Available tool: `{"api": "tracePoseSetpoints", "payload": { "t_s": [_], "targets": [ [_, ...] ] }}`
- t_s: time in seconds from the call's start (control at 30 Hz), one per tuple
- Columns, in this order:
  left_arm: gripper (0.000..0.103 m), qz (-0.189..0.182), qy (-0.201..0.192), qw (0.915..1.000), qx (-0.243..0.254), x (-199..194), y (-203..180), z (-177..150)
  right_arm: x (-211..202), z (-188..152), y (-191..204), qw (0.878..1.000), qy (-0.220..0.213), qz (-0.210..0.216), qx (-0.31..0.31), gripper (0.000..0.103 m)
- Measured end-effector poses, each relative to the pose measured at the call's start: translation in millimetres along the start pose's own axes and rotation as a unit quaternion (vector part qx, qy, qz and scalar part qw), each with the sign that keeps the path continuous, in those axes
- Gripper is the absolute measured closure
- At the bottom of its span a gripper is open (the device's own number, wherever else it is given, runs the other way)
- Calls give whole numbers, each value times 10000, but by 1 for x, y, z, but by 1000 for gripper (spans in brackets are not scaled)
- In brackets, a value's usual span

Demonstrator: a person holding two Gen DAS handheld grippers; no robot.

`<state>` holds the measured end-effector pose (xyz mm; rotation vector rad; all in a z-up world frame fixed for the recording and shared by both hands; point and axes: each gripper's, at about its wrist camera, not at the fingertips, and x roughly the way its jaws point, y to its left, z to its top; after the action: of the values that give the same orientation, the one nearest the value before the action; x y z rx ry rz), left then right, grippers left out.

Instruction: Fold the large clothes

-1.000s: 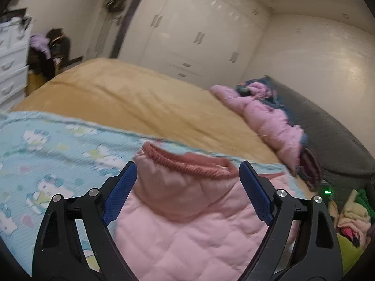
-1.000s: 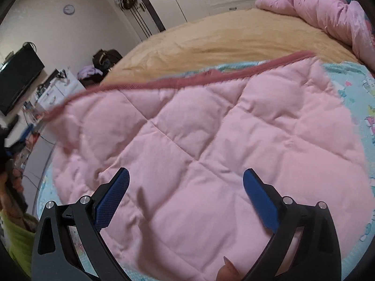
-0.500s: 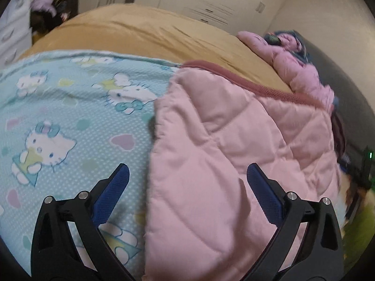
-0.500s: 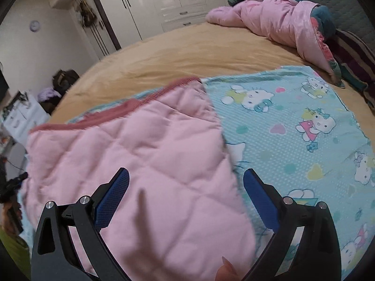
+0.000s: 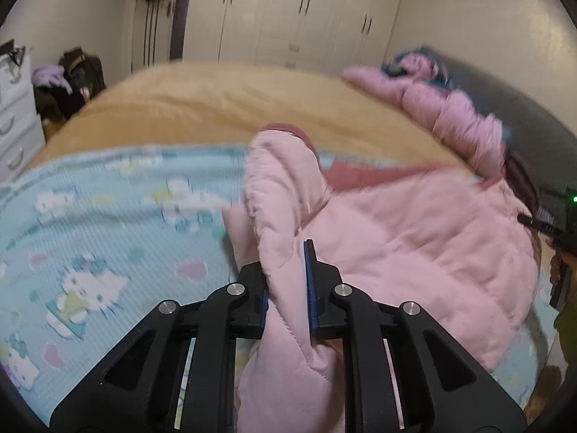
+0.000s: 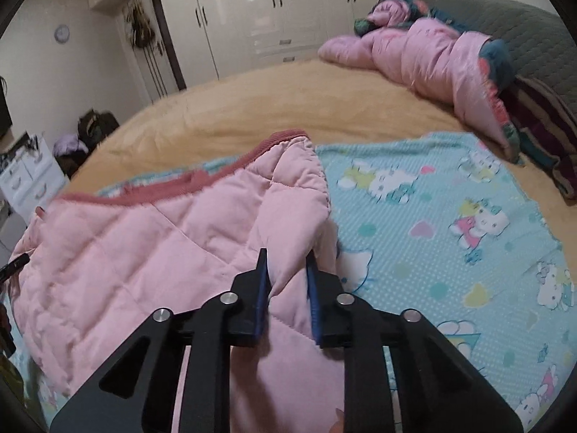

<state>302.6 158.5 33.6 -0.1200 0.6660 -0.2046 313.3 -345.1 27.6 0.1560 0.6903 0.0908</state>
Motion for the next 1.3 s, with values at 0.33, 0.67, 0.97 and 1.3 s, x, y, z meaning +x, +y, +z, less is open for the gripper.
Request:
{"api": "tracePoseSetpoints", "payload": {
  "t_s": [0.33, 0.67, 0.97, 1.3],
  "targets": [
    [96, 103, -1000, 9949, 2, -44, -23, 50, -39, 59, 11, 9960, -827, 319, 142, 87],
    [96, 399, -782, 9961, -97, -9, -21, 77, -10, 87, 7, 9953, -775, 351, 462, 87],
    [95, 593, -582, 9964, -156, 15, -16, 78, 12, 90, 6, 9963, -669, 253, 475, 87],
    [95, 774, -164, 9964, -312, 55, 1, 66, 45, 78, -5, 9976, -383, 44, 576, 87]
  ]
}}
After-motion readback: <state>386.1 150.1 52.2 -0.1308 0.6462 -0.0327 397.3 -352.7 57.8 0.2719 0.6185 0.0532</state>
